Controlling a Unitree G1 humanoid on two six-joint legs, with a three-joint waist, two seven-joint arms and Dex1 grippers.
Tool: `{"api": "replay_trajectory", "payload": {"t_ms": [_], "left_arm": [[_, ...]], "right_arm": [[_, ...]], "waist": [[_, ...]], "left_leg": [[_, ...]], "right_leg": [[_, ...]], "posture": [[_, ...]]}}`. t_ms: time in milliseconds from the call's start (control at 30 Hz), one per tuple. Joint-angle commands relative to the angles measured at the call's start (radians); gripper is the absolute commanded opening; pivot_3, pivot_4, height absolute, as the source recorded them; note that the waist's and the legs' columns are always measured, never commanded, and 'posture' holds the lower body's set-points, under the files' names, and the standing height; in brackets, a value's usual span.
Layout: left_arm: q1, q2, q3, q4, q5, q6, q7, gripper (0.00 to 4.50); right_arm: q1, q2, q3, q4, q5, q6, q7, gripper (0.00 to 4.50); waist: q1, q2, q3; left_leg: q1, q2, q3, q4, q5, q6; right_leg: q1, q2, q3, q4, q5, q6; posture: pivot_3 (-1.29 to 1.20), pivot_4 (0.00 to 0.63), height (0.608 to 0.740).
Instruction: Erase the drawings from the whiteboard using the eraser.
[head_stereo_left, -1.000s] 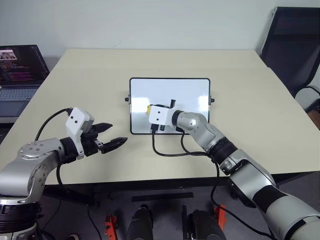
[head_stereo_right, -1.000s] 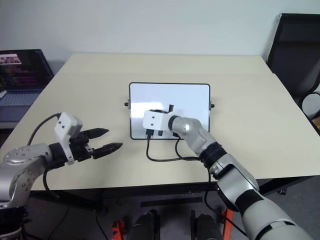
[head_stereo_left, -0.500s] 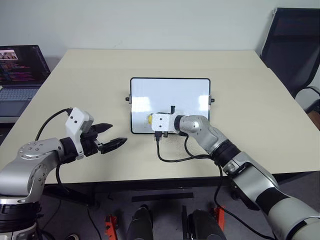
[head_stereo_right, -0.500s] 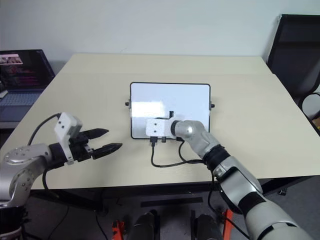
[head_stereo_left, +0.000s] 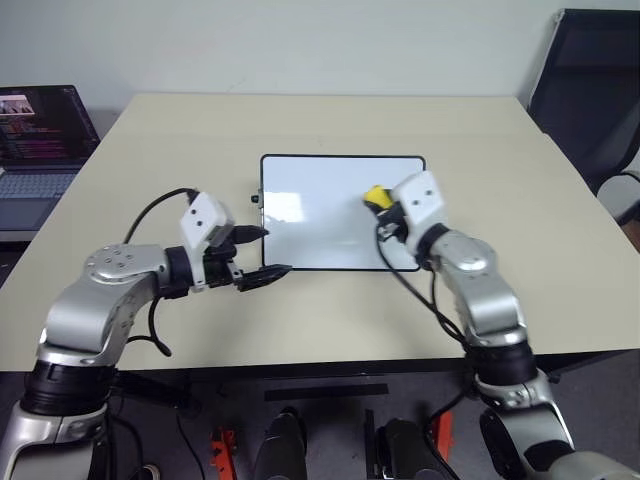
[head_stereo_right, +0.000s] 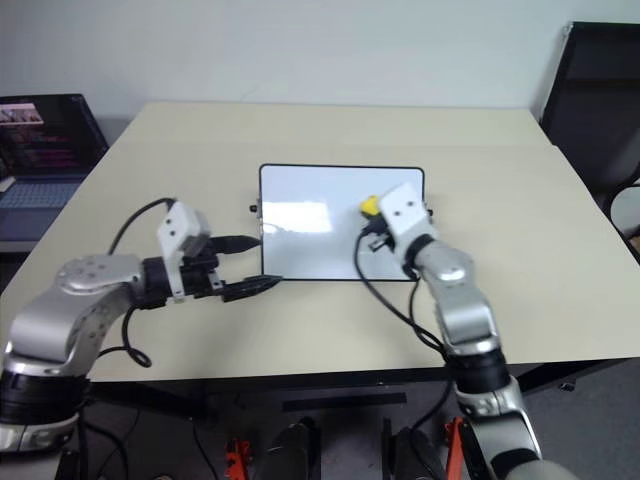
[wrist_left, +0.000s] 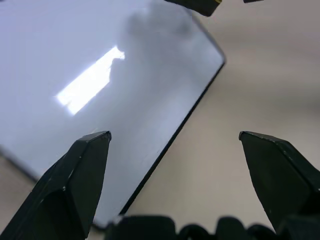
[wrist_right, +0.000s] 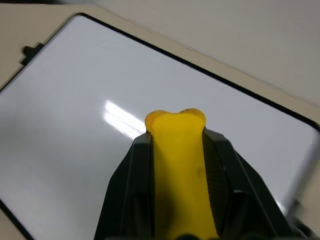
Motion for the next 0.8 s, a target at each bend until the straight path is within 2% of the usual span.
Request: {"api": "replay_trajectory", "payload": {"t_ms": [33, 167, 267, 333, 600, 633, 667, 800], "left_arm": [[-0.114, -0.051, -0.092, 0.061, 0.043, -0.077, -0.076, 4.5], [-0.244, -0.151, -0.201, 0.177, 0.097, -0.16, -0.16, 4.5], [-0.329, -0.236, -0.244, 0.265, 0.119, -0.209, -0.207, 4.5], [-0.363, -0.27, -0.262, 0.309, 0.135, -0.239, -0.233, 4.5], [-0.428, -0.35, -0.298, 0.417, 0.194, -0.325, -0.3, 4.5], [-0.423, -0.35, -0.298, 0.413, 0.199, -0.329, -0.304, 4.5], [-0.42, -0.351, -0.299, 0.411, 0.203, -0.331, -0.306, 4.5], [-0.382, -0.331, -0.28, 0.378, 0.209, -0.318, -0.296, 4.5]], "right_arm": [[0.089, -0.024, -0.1, -0.14, 0.027, 0.165, -0.032, 0.99], [0.154, -0.027, -0.155, -0.127, 0.045, 0.22, -0.08, 0.99], [0.125, 0.021, -0.228, -0.04, 0.07, 0.21, -0.155, 0.99], [0.102, 0.029, -0.258, 0.021, 0.087, 0.191, -0.186, 0.99], [0.012, 0.005, -0.337, 0.286, 0.14, 0.077, -0.268, 0.99], [0.003, 0.003, -0.341, 0.308, 0.148, 0.066, -0.272, 1.7], [-0.004, 0.0, -0.343, 0.325, 0.155, 0.057, -0.275, 1.87], [-0.019, -0.007, -0.338, 0.353, 0.175, 0.003, -0.289, 3.17]], "waist": [[0.001, 0.0, 0.0], [-0.007, 0.0, 0.0], [-0.011, 0.0, 0.0], [-0.013, 0.0, 0.0], [-0.01, 0.001, 0.0], [-0.01, 0.001, 0.001], [-0.01, 0.001, 0.001], [-0.011, 0.002, 0.001]], "left_leg": [[0.0, 0.0, 0.0, 0.001, 0.0, 0.0], [0.001, 0.0, 0.001, 0.002, 0.0, 0.0], [0.001, 0.0, 0.001, 0.003, 0.001, 0.001], [0.001, 0.0, 0.002, 0.002, 0.001, 0.001], [0.0, -0.001, 0.002, 0.001, 0.001, 0.002], [0.0, -0.001, 0.002, 0.001, 0.001, 0.002], [0.0, -0.001, 0.002, 0.001, 0.001, 0.002], [0.0, -0.001, 0.002, 0.001, 0.001, 0.002]], "right_leg": [[0.0, 0.0, 0.0, 0.0, 0.0, 0.0], [0.001, 0.0, 0.002, 0.0, -0.002, -0.005], [0.001, 0.0, 0.002, 0.001, -0.001, -0.004], [0.0, 0.0, 0.003, 0.001, 0.002, 0.002], [0.0, 0.0, 0.003, 0.0, 0.001, 0.003], [0.0, 0.0, 0.003, 0.0, 0.001, 0.003], [0.0, 0.0, 0.003, 0.001, 0.001, 0.003], [0.0, 0.0, 0.003, 0.001, 0.001, 0.003]], "posture": [[0.0, 0.15, 0.74], [0.0, 0.15, 0.74], [0.0, 0.15, 0.74], [0.0, 0.15, 0.74], [0.0, 0.15, 0.74], [0.0, 0.15, 0.74], [0.0, 0.15, 0.74], [0.0, 0.15, 0.74]]}}
